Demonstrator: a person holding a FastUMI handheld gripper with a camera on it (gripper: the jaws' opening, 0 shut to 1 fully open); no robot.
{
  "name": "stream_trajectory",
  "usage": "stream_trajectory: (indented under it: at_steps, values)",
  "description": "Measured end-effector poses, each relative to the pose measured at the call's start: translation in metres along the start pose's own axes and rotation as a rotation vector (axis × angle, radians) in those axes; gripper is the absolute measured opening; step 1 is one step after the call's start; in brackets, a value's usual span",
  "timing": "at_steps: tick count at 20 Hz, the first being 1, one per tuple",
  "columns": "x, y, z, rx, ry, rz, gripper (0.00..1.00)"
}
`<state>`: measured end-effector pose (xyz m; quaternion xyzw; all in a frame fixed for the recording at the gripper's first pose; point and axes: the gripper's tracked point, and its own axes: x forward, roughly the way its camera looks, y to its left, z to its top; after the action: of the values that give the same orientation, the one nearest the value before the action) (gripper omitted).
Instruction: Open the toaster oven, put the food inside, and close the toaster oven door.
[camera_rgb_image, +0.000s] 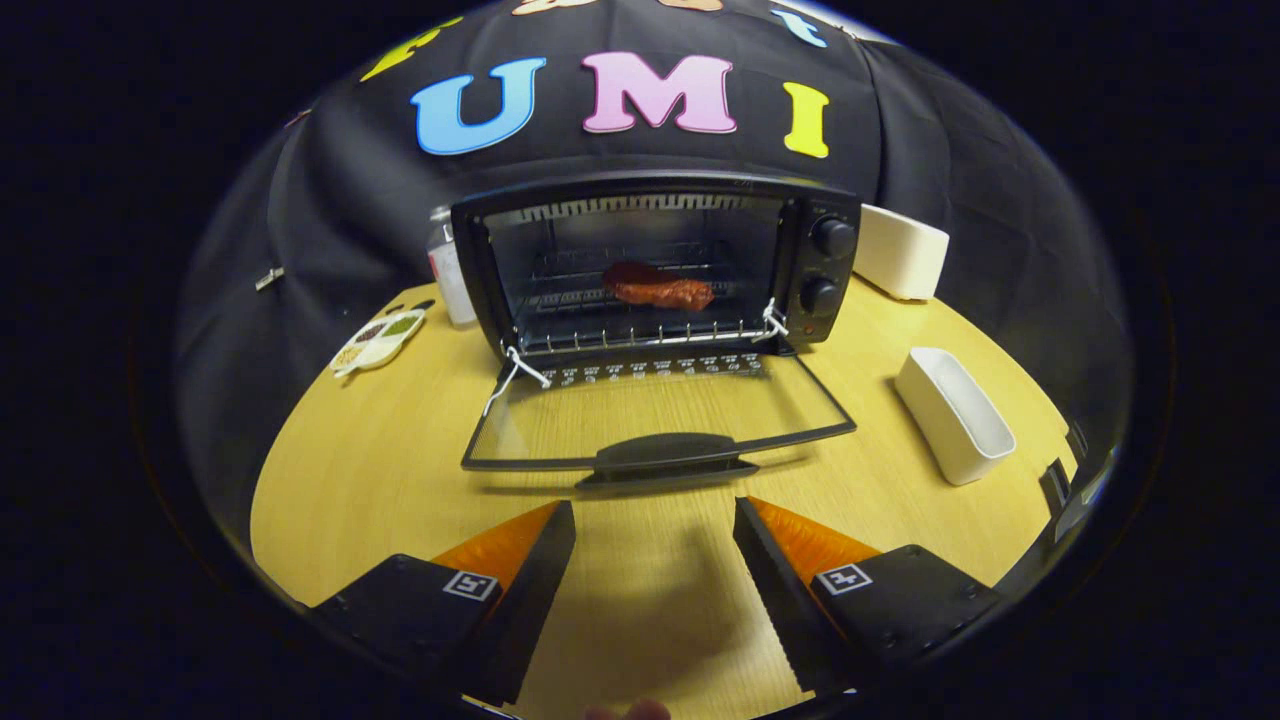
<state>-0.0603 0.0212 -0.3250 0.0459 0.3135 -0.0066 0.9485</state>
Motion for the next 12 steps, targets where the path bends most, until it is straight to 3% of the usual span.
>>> stream_trajectory:
  at_steps: [6,12]
  values:
    - [0.027,0.008,-0.017,-0.063,0.076,0.022,0.99]
    - [0.040,0.003,-0.006,-0.051,0.057,0.028,0.96]
